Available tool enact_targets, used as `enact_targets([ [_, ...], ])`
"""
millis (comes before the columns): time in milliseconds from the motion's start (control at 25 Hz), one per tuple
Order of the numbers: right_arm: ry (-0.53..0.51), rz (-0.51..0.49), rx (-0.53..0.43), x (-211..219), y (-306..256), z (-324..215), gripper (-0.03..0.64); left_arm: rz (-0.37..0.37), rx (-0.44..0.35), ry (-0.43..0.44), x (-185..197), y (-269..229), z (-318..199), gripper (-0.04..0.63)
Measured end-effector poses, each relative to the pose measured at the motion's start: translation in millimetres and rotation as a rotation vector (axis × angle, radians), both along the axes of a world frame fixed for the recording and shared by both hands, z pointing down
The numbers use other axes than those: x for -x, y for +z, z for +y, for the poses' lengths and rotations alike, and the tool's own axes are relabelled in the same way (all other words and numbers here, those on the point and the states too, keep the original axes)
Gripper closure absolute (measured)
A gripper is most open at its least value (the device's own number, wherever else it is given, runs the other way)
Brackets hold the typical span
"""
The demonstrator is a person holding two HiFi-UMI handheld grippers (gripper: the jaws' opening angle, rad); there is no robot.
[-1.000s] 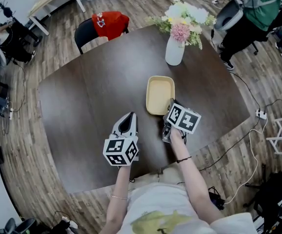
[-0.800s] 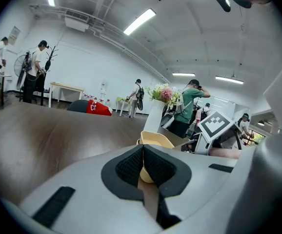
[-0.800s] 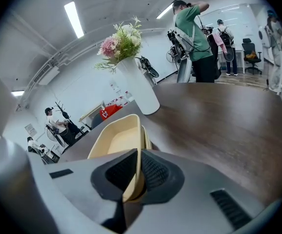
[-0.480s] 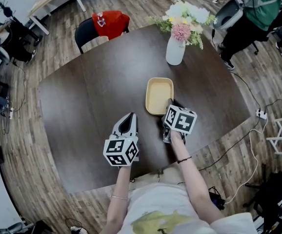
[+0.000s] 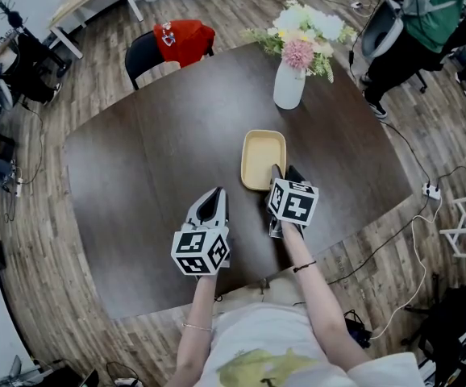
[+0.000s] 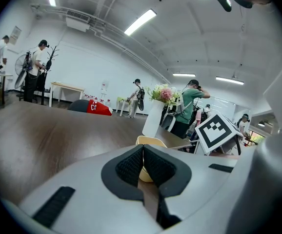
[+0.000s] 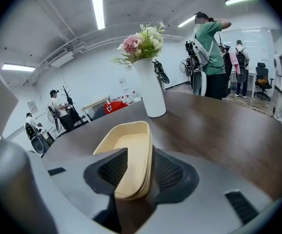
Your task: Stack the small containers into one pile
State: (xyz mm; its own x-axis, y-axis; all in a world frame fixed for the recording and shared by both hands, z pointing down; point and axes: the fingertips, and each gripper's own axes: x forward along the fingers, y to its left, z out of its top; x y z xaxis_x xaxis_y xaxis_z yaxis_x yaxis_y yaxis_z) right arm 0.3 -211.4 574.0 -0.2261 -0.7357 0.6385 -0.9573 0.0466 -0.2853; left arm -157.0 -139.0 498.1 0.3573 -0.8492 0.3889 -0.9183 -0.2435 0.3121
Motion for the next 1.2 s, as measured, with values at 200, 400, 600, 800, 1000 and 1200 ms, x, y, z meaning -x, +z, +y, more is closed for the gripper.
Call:
enact_targets([
  [200,-0.019,-0.040,-0.019,-1.2,-8.6,3.6,0.459,0.001,-0.016,-0.003,-0.8,-6.7,3.2,0.569],
  [400,-0.087,-0.023,-0.073,-5.0,-22.4,7.1,0.485,-0.005,-0.044,0.001,-2.1,-14.3,6.6,0.569],
  [600,-0.156,-0.043,-0.139,-10.3,-43.0,11.6,0.549,-0.019,-0.091,0.000,0.6,-29.8,11.4,0.569],
  [800,-0.261,-0.083,-0.244,-6.2,-72.5,15.9,0.581,-0.041,-0.150,-0.012,7.5,-48.5,16.3,0.569],
  [1000,-0.372,-0.136,-0.343,1.3,-101.7,28.0,0.584,-0.043,-0.187,-0.041,16.1,-62.4,24.3,0.569],
  [1200,-0.436,-0.194,-0.455,4.2,-130.7,39.6,0.591,-0.072,-0.245,-0.059,22.3,-81.1,31.5,0.569],
])
